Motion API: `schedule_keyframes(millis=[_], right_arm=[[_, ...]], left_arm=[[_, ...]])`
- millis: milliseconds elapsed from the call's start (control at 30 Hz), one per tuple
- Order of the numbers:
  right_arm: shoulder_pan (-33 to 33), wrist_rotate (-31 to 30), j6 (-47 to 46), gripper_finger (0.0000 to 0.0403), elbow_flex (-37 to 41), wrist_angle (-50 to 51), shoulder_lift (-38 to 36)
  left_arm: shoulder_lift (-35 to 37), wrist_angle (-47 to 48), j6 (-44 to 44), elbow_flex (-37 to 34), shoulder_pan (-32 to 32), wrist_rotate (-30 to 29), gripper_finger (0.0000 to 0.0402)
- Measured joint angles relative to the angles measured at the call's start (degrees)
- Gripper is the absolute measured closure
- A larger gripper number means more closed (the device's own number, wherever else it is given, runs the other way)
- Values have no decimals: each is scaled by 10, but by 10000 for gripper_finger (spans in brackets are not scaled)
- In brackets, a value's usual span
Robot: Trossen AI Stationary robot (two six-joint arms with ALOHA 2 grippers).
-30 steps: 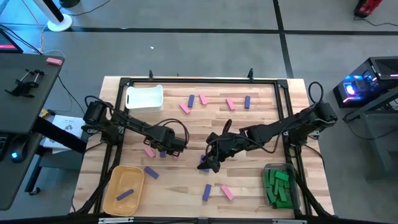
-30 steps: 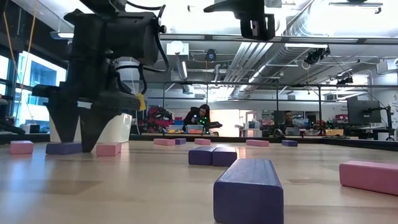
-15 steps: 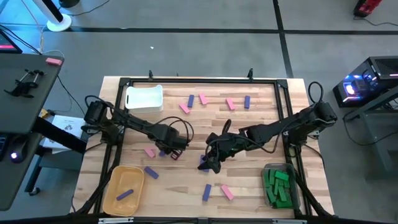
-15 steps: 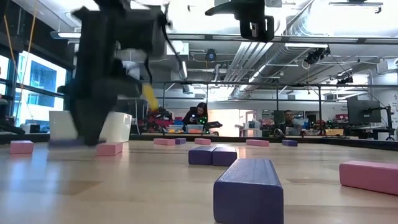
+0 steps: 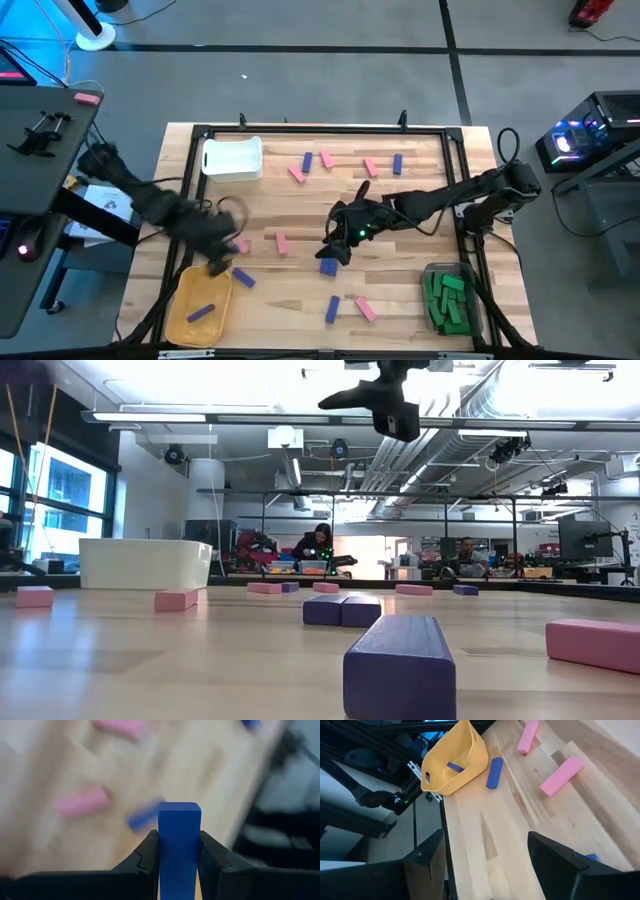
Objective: Sort blocks
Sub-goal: Put the purple block into the yellow bin
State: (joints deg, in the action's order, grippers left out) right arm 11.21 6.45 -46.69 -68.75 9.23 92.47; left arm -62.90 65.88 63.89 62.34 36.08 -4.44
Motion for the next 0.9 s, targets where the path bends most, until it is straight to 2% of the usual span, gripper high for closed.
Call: schedule_keyframes(millis=[200,367,500,667,800,900], right_arm=[[-17,13,17,190,0,0,0],[-22,16,18,190,0,0,0],[-22,17,18,190,0,0,0],[-22,17,17,190,0,0,0],[-22,17,16,190,0,0,0],[-22,17,5,190,0,0,0]], left_arm=[[-23,6,104,0,187,46,339],[-74,7,144,0,250,52,279],[-105,7,146,-1,241,80,222],[-109,18,63,-1,202,105,171],[-102,23,-44,0,136,58,158],[-107,2,-176,0,64,45,157]])
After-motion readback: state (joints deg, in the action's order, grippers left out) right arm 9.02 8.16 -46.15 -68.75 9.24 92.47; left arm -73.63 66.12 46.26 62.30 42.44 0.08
